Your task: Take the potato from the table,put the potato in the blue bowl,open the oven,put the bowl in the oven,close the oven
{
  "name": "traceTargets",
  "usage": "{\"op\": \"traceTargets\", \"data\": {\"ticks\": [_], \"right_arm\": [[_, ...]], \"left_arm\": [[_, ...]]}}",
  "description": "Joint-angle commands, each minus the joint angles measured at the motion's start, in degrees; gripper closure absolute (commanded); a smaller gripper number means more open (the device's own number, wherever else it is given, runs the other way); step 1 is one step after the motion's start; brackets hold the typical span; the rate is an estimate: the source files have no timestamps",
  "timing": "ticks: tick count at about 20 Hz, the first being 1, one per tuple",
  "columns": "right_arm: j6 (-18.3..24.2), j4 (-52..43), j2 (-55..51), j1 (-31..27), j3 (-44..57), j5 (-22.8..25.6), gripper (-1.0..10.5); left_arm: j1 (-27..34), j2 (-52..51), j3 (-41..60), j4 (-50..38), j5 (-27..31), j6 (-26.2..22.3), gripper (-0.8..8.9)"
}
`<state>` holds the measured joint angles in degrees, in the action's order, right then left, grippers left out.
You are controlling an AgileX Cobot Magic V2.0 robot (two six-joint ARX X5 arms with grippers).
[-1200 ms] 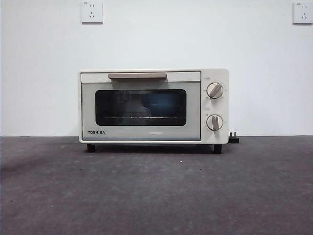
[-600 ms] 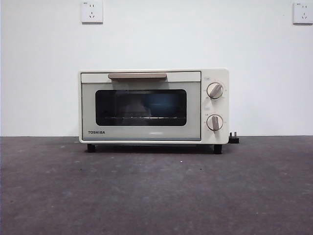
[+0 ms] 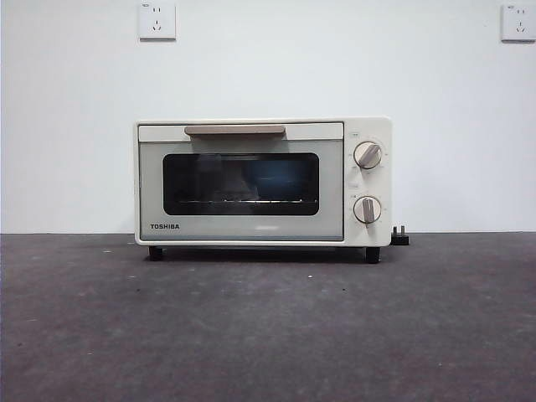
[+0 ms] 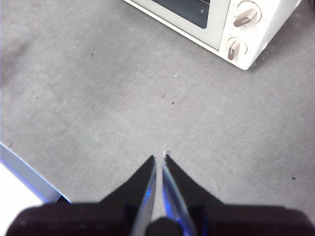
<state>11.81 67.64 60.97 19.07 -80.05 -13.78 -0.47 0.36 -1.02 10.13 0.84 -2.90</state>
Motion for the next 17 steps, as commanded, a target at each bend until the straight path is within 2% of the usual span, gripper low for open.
{"op": "traceTargets", "data": {"ticks": [1,11,13,14,15,16,17], "right_arm": [[-0.2,-0.3,0.0,0.0,0.5,-0.1,9.2],[-0.2,-0.3,0.0,0.0,0.5,-0.1,9.2],[1.8,-0.3,-1.8,-1.1,0.7,3.3,9.2],[6.7,-3.4,-3.8,-3.2,2.2,4.8,9.2],[8.0,-9.4,-7.3,-5.8,5.4,4.3,9.2],[7.4,-17.6,-11.7,-8.7,10.4,2.8,9.2],[5.0,-26.2,-16.5,-11.4,16.5,0.3,9.2]], "left_arm": [[0.2,0.0,0.6,-0.7,-1.1,0.9,8.18],[0.2,2.6,0.6,-0.7,-1.0,0.9,8.17],[0.2,3.2,0.6,-0.7,-1.1,0.9,8.17],[0.2,3.3,0.6,-0.7,-1.0,0.9,8.18],[0.2,3.5,0.6,-0.7,-1.0,0.9,8.18],[0.2,3.6,0.6,-0.7,-1.0,0.9,8.18],[0.2,3.6,0.6,-0.7,-1.0,0.9,8.18]]}}
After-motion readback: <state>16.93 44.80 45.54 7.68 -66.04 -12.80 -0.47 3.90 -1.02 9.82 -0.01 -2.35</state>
